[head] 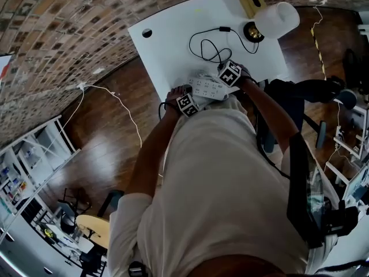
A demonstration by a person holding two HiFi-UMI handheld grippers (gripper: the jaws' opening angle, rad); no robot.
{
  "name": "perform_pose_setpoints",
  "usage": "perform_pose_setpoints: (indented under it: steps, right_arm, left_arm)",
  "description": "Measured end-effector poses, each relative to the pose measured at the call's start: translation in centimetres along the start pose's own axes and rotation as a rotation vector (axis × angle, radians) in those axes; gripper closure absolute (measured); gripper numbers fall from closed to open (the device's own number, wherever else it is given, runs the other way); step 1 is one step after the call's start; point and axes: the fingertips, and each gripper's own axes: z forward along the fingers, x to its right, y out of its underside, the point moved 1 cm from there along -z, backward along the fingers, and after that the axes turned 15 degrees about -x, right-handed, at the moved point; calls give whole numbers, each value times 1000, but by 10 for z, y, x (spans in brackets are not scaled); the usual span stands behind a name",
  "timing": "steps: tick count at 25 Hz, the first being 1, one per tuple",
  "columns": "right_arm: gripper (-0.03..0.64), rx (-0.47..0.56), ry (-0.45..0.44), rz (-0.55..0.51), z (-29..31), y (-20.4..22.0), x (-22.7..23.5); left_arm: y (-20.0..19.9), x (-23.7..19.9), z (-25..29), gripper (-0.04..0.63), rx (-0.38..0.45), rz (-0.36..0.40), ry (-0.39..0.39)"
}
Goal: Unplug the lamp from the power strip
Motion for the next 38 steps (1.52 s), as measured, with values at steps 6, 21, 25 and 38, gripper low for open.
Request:
perform_pose_setpoints:
  steps: [6,21,25,38]
  right_arm:
    - [598,-184,33,18,31,17,17]
    - [308,68,119,211,10,1,29]
    - [352,265,228,313,-27,4,20]
    - [442,562,300,509,-87,-4,-89]
  left_arm:
    - [-9,-17,-18,592,74,-286,181]
    - [31,-67,-118,592,506,-877,267]
    - [54,-72,-136,592,631,-968,293]
    - [144,-35,-168,592,803,-1028,399]
